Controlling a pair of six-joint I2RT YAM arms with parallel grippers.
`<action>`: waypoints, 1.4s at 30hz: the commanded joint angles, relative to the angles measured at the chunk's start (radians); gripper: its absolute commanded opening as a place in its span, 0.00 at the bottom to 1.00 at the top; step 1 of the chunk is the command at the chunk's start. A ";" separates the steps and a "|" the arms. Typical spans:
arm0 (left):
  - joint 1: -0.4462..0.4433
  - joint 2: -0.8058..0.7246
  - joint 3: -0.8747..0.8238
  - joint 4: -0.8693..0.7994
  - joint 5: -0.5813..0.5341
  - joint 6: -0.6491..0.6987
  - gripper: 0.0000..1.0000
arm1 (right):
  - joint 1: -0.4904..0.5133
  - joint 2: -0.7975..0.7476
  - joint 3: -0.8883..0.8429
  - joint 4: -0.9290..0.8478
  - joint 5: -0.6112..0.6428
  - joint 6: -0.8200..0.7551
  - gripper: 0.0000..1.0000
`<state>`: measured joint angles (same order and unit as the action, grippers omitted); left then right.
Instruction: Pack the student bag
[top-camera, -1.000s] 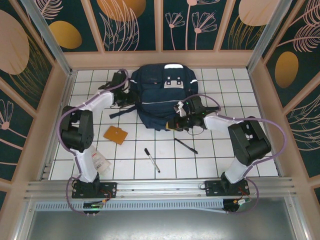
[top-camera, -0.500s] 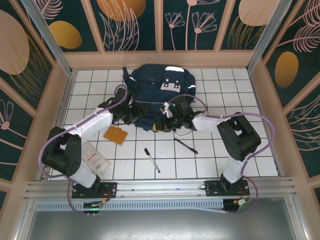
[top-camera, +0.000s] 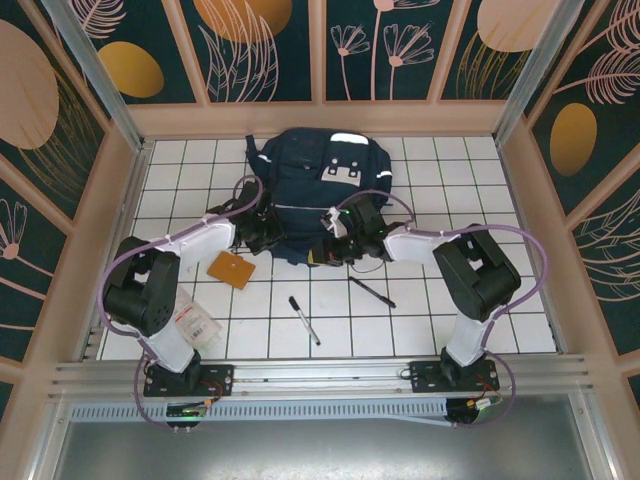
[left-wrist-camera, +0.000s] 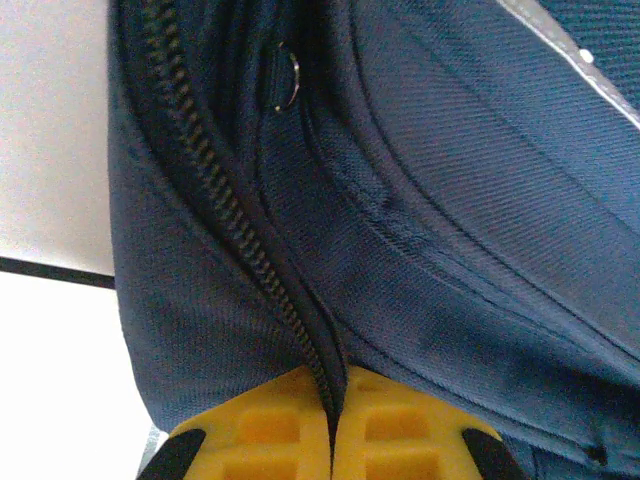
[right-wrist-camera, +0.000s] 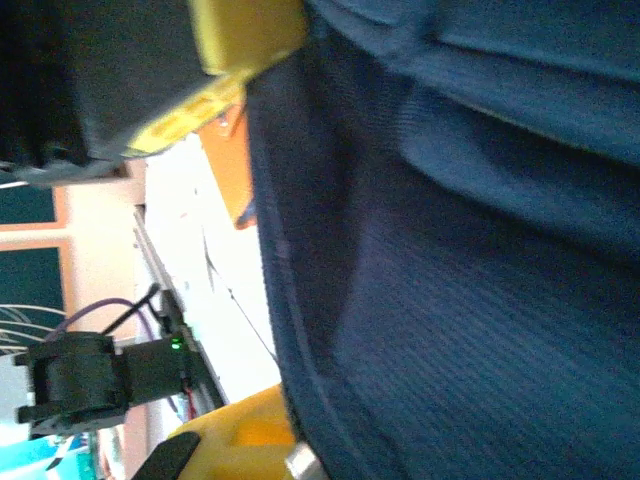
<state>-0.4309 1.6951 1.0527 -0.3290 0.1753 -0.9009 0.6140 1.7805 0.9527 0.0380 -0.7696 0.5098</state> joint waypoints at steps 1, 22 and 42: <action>0.118 -0.005 0.043 -0.115 -0.131 0.145 0.00 | -0.103 -0.069 0.023 -0.235 0.096 -0.144 0.00; 0.248 0.075 0.348 -0.291 -0.024 0.409 0.44 | -0.227 -0.051 0.023 -0.271 -0.068 -0.228 0.00; -0.059 -0.015 0.075 -0.050 -0.079 -0.133 0.62 | -0.072 0.010 0.100 -0.166 -0.102 -0.214 0.00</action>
<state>-0.4808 1.6421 1.1625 -0.4374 0.1169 -0.9516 0.5278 1.7828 1.0149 -0.1726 -0.8387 0.2901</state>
